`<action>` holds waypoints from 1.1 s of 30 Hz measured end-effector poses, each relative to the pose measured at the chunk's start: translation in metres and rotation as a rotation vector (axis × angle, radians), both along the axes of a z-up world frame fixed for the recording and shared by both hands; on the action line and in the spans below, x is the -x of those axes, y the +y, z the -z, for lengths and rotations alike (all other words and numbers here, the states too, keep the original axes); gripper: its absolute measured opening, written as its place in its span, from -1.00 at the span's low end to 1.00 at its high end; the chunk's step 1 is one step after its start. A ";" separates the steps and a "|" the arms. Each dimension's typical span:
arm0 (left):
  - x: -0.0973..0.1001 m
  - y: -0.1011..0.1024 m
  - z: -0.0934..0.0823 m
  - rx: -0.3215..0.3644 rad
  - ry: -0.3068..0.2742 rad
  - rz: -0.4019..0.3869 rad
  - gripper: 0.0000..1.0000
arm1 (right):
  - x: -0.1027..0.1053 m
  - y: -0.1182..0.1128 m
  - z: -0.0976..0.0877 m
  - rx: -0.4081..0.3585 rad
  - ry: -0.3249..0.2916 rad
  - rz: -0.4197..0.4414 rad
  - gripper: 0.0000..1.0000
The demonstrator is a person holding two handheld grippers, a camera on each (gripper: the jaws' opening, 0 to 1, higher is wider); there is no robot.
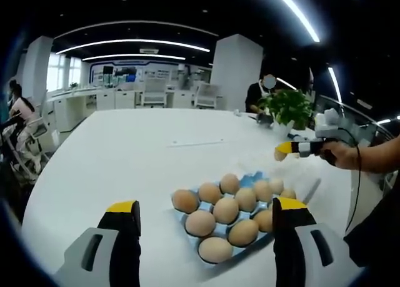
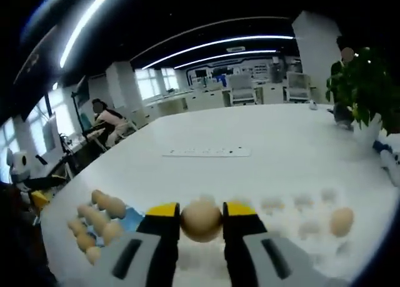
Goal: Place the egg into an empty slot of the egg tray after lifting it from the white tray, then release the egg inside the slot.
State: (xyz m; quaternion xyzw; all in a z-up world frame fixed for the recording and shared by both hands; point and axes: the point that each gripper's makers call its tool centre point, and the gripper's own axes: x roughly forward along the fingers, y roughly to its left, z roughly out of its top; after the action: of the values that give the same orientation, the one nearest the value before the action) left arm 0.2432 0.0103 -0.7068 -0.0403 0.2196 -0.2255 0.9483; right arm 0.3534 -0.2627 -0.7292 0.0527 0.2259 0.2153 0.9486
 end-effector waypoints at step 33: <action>0.004 -0.001 0.005 0.004 0.023 0.002 0.68 | 0.005 0.109 0.019 0.050 0.024 -0.275 -0.47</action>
State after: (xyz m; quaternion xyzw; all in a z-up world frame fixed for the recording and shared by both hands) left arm 0.2388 0.0092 -0.7123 -0.0447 0.2302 -0.2263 0.9454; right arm 0.3488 -0.1534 -0.7479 0.0002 0.2476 0.3369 0.9084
